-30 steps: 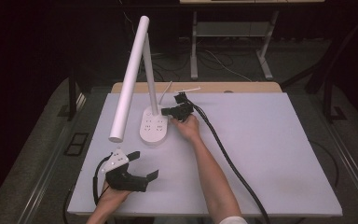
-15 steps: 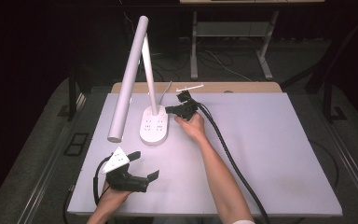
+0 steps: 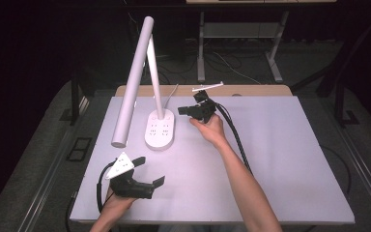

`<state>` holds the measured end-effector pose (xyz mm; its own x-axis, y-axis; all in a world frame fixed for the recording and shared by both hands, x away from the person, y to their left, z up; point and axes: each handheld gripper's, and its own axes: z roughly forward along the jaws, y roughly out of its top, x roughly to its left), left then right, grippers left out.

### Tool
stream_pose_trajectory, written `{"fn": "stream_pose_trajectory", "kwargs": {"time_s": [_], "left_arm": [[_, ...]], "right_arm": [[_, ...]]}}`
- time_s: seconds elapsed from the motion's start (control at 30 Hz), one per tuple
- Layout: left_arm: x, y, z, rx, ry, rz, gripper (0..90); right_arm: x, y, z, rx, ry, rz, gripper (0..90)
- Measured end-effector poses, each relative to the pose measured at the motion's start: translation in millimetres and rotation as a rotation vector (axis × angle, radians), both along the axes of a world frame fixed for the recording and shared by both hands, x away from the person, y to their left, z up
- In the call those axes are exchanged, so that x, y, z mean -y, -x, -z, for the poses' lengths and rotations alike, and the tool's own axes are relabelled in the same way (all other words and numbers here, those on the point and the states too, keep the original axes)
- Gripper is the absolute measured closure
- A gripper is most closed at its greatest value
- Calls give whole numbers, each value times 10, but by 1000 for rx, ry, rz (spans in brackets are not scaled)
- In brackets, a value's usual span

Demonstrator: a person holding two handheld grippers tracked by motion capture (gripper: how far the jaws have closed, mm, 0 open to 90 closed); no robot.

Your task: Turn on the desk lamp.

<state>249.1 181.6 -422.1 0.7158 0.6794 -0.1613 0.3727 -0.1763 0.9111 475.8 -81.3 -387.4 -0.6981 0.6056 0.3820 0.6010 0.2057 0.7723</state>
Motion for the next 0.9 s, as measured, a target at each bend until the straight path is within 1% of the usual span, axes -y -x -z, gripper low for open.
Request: {"fn": "stream_pose_trajectory", "kwargs": {"time_s": [0.07,0.1,0.13,0.27,0.43,0.53,0.6,0.63,0.7,0.8,0.9], "left_arm": [[-3,1,-1,1,-2,-1,0],[-3,1,-1,1,-3,-1,0],[-3,1,-1,1,-3,-1,0],[-3,7,-4,5,-2,-4,0],[-1,1,0,3,-9,-7,0],[1,1,2,3,-10,-9,0],[6,5,5,0,-9,-10,0],[9,5,7,-1,-9,-10,0],[13,4,7,0,-13,-7,0],[23,9,7,0,-16,-6,0],[27,11,8,-1,-17,-6,0]], "right_arm": [[52,35,-41,13,17,-9,892],[74,57,-62,12,17,-10,891],[103,73,-75,24,21,-15,891],[221,143,-114,36,33,-13,891],[398,226,-159,46,46,-6,891],[514,292,-189,42,46,-4,891],[591,342,-212,43,43,0,843],[638,363,-222,52,48,-7,801],[708,417,-253,55,51,9,698],[804,490,-295,58,37,28,566],[887,560,-329,65,30,36,400]]}}
